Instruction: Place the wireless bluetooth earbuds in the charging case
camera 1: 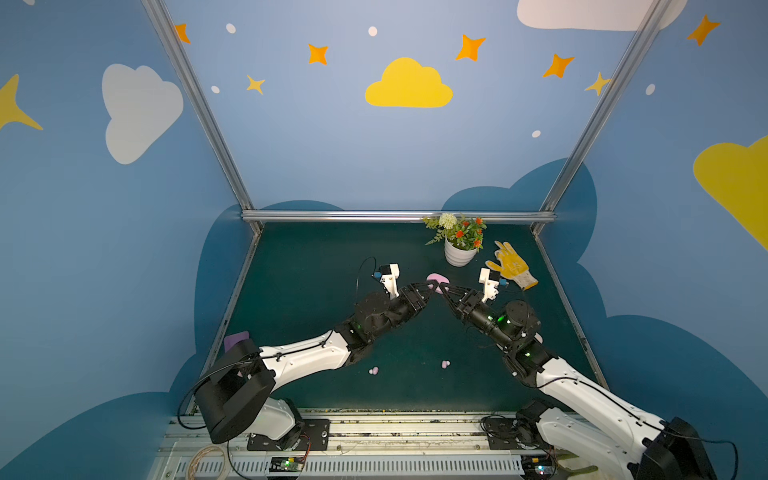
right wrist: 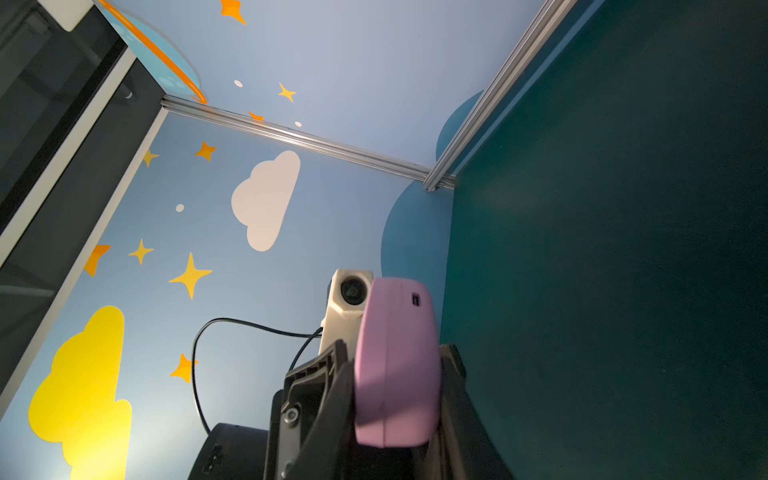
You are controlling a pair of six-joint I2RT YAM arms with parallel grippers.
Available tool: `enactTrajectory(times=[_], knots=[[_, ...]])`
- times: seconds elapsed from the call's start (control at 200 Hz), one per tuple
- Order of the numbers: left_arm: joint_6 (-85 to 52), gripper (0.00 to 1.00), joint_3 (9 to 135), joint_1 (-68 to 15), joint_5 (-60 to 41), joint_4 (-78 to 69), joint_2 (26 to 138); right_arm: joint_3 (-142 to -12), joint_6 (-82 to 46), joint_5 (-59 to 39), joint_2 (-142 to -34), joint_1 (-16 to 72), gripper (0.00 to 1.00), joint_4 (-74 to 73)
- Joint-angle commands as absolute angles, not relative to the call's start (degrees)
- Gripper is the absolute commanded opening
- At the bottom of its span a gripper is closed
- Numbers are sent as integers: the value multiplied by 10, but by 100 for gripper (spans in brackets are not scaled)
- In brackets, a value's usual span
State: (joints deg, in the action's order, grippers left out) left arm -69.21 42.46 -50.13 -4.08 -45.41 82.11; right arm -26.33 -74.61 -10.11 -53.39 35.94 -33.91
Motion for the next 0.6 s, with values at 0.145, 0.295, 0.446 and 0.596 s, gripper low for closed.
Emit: enactTrajectory(times=[0.145, 0.295, 0.446, 0.596], knots=[[-697, 48, 420, -499, -13, -503, 805, -259, -757, -73, -550, 378, 17, -381], [-703, 46, 419, -499, -12, -513, 810, -256, -759, -56, -557, 393, 17, -389], [-709, 45, 413, -499, -8, -521, 814, -256, -761, -49, -559, 399, 16, -389], [-712, 45, 413, -498, -8, -527, 815, -257, -762, -45, -561, 402, 16, -389]])
